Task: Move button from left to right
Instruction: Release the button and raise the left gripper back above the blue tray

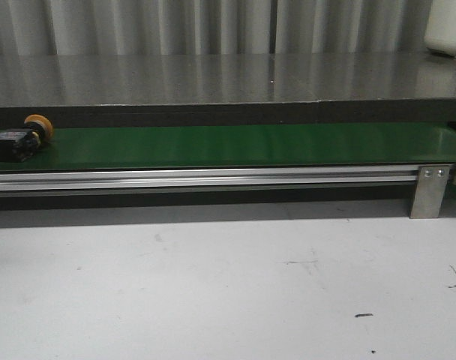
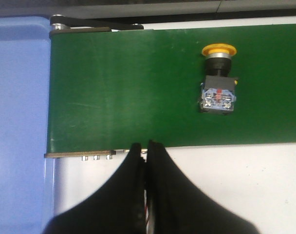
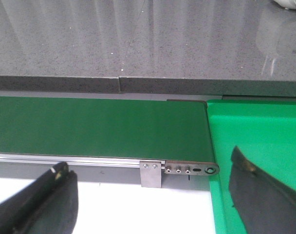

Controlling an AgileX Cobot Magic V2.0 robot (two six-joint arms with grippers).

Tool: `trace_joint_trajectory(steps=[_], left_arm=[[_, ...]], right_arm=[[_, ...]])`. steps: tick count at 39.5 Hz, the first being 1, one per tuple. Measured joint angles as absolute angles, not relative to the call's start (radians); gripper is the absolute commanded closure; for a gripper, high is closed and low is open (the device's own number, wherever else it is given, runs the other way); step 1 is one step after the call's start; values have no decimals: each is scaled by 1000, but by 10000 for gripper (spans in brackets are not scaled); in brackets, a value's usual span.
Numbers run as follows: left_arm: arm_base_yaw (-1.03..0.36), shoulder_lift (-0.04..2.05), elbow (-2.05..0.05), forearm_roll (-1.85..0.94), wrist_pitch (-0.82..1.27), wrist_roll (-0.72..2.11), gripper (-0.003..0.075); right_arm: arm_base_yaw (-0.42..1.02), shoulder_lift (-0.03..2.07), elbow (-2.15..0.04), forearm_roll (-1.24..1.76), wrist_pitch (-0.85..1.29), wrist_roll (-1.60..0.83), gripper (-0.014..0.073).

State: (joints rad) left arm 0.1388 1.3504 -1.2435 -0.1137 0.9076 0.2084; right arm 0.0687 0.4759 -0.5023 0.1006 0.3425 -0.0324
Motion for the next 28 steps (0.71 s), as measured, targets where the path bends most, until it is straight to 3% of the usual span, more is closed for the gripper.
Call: trace_joint_trajectory(steps=[14,28], left_arm=[[114,870,-650,-115,476,217,741],[114,405,-395,-122,290,220,741]], right_arm=[[69,476,-502,101,342,-32,-50],[69,476,-502,101,342,-32,-50]])
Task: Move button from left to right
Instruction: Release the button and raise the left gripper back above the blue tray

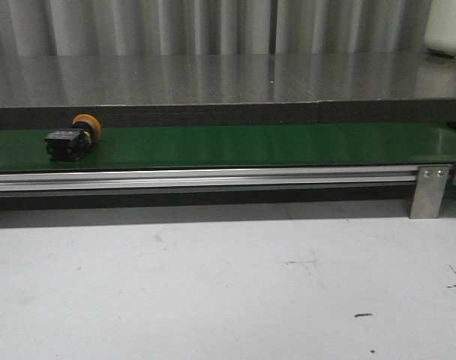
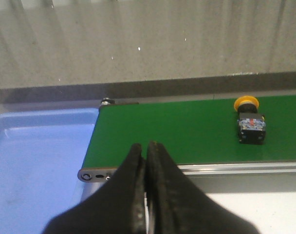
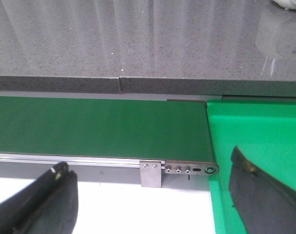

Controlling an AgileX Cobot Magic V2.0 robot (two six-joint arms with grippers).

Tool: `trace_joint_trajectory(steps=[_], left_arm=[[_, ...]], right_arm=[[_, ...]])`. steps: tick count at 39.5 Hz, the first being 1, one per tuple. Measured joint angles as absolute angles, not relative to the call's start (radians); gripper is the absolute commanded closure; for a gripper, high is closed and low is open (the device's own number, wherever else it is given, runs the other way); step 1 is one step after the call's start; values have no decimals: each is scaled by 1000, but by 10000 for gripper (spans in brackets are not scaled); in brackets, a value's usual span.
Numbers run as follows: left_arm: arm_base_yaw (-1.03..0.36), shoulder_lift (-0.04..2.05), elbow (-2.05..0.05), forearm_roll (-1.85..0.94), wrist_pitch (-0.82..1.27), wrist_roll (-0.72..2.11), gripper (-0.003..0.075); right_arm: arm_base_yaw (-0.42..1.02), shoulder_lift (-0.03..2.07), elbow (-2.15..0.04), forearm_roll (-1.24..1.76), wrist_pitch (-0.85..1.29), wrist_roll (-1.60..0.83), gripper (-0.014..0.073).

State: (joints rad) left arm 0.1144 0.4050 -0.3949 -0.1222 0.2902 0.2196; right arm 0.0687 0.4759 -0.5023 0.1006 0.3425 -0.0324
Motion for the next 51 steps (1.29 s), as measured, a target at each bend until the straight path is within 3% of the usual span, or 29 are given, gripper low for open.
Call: trace_joint_trajectory(steps=[11,51], left_arm=[[114,225,-337,-136,300,223,741],[114,222,-335,-138,303,223,741]], right_arm=[[69,476,-502,101,342,-32,-50],[69,476,-502,101,342,-32,-50]])
